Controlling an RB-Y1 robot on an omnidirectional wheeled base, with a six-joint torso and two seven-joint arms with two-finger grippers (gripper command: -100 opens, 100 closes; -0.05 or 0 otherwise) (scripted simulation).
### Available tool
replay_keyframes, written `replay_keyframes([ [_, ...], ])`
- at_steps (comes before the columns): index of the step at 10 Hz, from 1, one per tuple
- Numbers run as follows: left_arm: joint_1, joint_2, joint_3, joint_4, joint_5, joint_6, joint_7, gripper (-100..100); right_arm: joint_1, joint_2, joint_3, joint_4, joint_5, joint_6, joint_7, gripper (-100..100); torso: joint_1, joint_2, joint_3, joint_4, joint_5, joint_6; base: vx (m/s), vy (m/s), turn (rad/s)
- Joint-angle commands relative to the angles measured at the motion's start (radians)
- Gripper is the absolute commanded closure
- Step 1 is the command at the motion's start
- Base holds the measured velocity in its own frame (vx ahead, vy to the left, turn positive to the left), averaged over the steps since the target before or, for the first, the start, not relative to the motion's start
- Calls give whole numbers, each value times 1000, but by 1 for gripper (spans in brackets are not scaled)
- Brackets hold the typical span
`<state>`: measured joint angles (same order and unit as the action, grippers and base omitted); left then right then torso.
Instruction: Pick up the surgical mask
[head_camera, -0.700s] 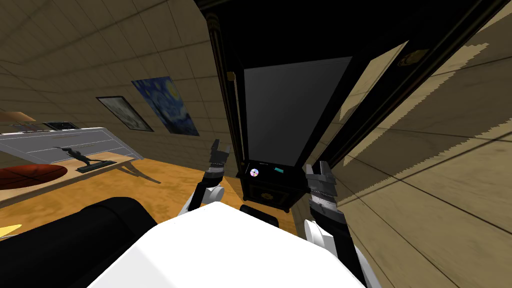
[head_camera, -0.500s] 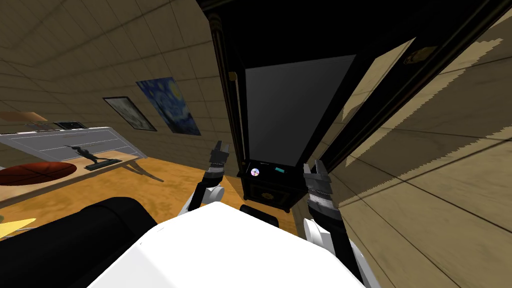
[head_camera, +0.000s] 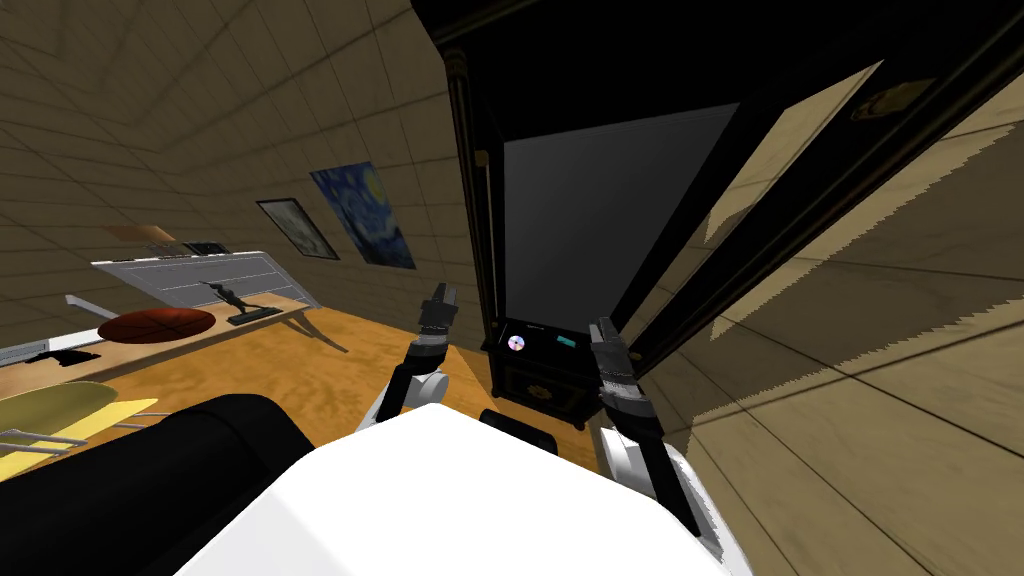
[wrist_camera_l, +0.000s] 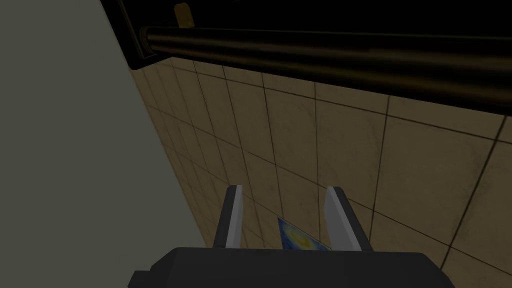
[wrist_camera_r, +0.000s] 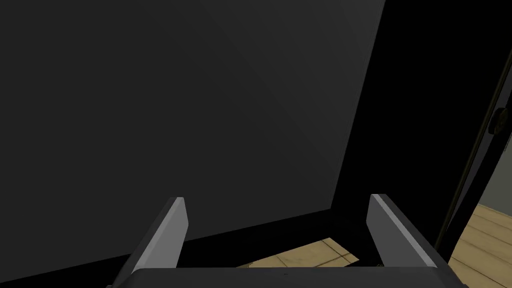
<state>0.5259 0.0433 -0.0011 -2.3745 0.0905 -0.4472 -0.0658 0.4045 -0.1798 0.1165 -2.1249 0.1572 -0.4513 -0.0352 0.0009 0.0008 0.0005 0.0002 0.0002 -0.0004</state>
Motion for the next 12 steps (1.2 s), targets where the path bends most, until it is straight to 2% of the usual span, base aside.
replay_keyframes([
  [1,0,0,0,0,0,0,0,0,-10,-21,5,28,6,-15,9,-100,0,0,0,0,0,0,-7,10,52],
  [3,0,0,0,0,0,0,0,0,-61,-88,32,92,38,-27,41,-100,0,-1,-1,0,0,0,2,16,154],
  [4,0,0,0,0,0,0,0,0,-61,-94,32,99,38,-27,41,-100,0,-1,-1,0,0,0,7,9,67],
  [6,0,0,0,0,0,0,0,0,-114,-164,63,165,76,-42,77,-100,-1,-2,-1,0,0,0,16,14,188],
  [7,0,0,0,0,0,0,0,0,-114,-179,63,181,76,-42,77,-100,0,-3,-1,-1,0,0,16,9,88],
  [8,0,0,0,0,0,0,0,0,-141,-215,79,217,98,-50,96,-100,0,-2,-1,-1,0,1,14,16,157],
  [9,0,0,0,0,0,0,0,0,-141,-225,79,225,98,-50,96,-100,0,-2,-1,-1,0,0,12,9,88],
  [10,0,0,0,0,0,0,0,0,-167,-264,96,265,121,-58,116,-100,-1,-2,-1,0,0,1,14,9,184],
  [11,0,0,0,0,0,0,0,0,-167,-272,96,272,121,-58,116,-100,-1,-2,-1,0,0,0,13,6,74],
  [12,0,0,0,0,0,0,0,0,-193,-316,113,307,145,-67,135,-100,-1,-2,-1,0,0,1,14,15,184],
])
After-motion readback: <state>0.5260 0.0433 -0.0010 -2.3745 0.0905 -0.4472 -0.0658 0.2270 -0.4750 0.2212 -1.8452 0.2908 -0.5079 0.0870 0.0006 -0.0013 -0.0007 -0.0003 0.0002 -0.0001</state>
